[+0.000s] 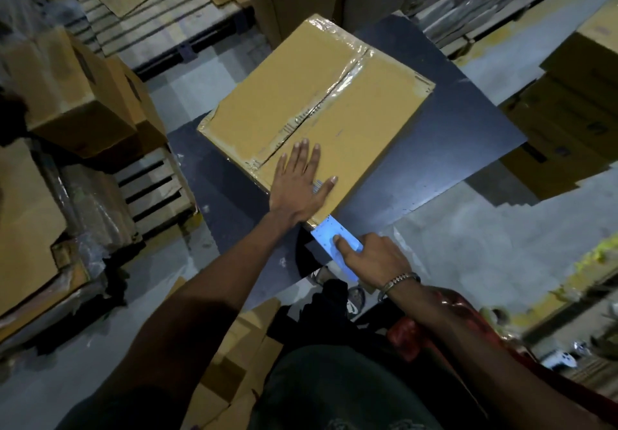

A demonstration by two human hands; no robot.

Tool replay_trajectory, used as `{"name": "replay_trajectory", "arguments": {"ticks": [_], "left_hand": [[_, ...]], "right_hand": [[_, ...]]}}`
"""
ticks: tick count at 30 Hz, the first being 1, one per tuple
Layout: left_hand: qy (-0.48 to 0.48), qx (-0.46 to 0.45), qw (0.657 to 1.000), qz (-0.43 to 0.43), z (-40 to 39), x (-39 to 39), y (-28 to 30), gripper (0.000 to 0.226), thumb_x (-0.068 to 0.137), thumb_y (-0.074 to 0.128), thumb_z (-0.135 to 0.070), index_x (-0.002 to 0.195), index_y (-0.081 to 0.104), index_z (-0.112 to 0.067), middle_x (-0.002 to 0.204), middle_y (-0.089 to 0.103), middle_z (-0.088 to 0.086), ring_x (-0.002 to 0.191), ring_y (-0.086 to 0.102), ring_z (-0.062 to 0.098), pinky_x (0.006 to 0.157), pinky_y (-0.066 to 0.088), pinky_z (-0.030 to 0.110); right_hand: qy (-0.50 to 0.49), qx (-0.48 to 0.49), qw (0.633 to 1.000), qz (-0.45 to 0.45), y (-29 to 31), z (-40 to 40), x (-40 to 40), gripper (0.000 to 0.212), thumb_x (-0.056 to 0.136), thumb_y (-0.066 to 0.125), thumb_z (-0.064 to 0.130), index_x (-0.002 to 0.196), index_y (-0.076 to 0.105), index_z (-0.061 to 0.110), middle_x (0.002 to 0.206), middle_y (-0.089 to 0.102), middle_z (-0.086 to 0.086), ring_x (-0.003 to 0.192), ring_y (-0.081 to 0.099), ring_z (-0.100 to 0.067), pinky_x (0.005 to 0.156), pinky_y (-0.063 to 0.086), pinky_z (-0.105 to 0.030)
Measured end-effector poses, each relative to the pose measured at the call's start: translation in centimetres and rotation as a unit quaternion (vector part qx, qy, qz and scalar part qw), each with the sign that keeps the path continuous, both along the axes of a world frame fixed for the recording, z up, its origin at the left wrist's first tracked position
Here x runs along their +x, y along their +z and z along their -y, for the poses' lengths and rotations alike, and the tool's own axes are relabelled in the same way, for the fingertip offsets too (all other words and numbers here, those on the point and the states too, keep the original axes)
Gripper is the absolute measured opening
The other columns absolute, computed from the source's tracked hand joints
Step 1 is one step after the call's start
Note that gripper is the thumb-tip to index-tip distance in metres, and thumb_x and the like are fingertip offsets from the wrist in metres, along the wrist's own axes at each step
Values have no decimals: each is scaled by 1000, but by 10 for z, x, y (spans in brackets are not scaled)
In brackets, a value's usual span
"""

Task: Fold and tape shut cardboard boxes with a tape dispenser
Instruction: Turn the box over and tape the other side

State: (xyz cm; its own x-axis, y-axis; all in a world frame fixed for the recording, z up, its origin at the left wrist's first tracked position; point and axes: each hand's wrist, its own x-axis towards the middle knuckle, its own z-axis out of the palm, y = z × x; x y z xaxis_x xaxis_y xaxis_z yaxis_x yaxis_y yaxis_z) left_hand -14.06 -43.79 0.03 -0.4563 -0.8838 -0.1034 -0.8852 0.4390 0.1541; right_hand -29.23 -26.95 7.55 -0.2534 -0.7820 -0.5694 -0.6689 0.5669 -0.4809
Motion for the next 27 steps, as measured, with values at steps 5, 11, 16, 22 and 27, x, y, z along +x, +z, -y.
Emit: {"name": "replay_trajectory", "arguments": {"ticks": [5,11,16,22,27], "left_hand": [[-4,4,1000,-4,1,1,-3,85,104,10,-76,169,-5,-23,177,-8,6,163,-9,20,131,1,50],[-2,7,1000,-5,-3,0,2,85,104,12,-75,169,-3,-22,177,-8,7,163,-9,21,131,2,50],[-4,13,1000,-6,-5,-1,3,85,104,12,-76,169,-4,-23,177,-8,7,163,-9,20,131,2,51],[-6,13,1000,-7,-5,-1,4,85,104,12,-76,169,-3,-24,177,-8,6,163,-11,19,131,3,51],[-1,8,1000,-17,-5,-1,3,85,104,15,-76,170,0,-25,177,-4,5,163,-9,19,131,3,51]], "right_hand": [[-17,-3,1000,23,4,-13,-14,70,87,48,77,63,63,13,62,64,-2,63,64,-20,57,43,-32],[0,-10,1000,17,8,-25,-23,70,80,38,86,60,50,20,62,56,-1,64,63,-23,53,35,-31],[18,-1,1000,5,8,-34,-28,66,91,44,76,63,57,18,64,61,-1,62,62,-19,54,37,-29],[23,20,1000,2,-15,-33,-42,68,85,46,80,61,58,17,64,60,0,63,63,-18,56,40,-31],[21,28,999,-8,-36,-14,-40,65,87,50,78,62,52,18,65,59,-2,61,59,-20,51,34,-30]]}}
